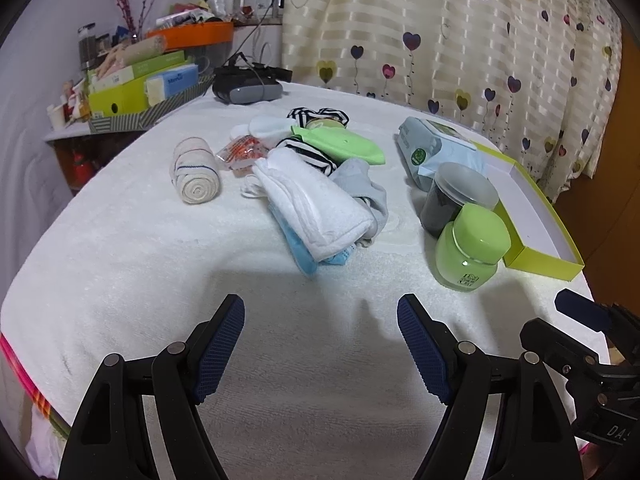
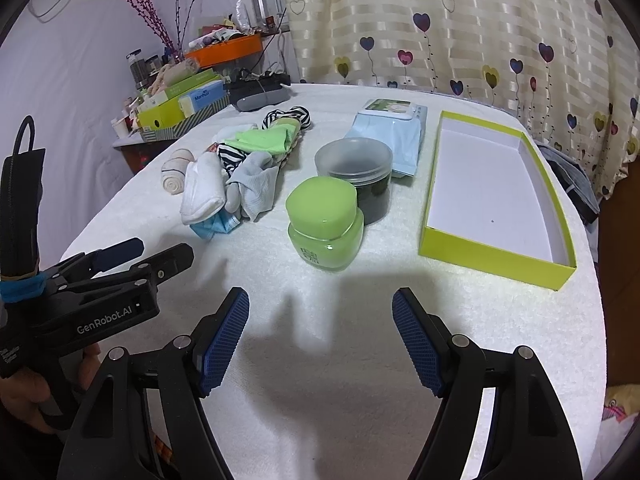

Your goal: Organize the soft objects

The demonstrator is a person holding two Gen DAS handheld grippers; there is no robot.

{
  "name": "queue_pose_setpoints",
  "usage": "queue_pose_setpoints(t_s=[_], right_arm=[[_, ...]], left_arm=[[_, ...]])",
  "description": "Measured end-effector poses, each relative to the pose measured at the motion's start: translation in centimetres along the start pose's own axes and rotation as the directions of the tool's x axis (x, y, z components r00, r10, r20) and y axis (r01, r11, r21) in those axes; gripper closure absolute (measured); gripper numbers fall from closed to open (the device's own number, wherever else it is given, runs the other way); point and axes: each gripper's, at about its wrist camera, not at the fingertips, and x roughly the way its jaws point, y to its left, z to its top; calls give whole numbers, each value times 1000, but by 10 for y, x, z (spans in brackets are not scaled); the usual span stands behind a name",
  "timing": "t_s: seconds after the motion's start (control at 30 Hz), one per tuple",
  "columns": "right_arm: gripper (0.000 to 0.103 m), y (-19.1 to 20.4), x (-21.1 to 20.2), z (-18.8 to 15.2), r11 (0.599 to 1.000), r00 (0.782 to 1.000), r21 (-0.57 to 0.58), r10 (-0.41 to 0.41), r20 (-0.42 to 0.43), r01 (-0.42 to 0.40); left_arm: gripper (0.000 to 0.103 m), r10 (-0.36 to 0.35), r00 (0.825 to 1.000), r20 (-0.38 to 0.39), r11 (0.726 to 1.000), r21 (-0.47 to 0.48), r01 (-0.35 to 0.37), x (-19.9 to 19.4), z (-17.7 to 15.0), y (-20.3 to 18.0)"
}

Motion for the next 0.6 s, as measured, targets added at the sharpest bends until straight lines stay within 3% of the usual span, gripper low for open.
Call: queue_pose_setpoints(t_s=[0.6], right_arm=[[28,-2,0,-1,1000,1000,1,7,3,-7]], left_arm=[[26,-16,1000,-19,1000,15,17,1,0,-6]])
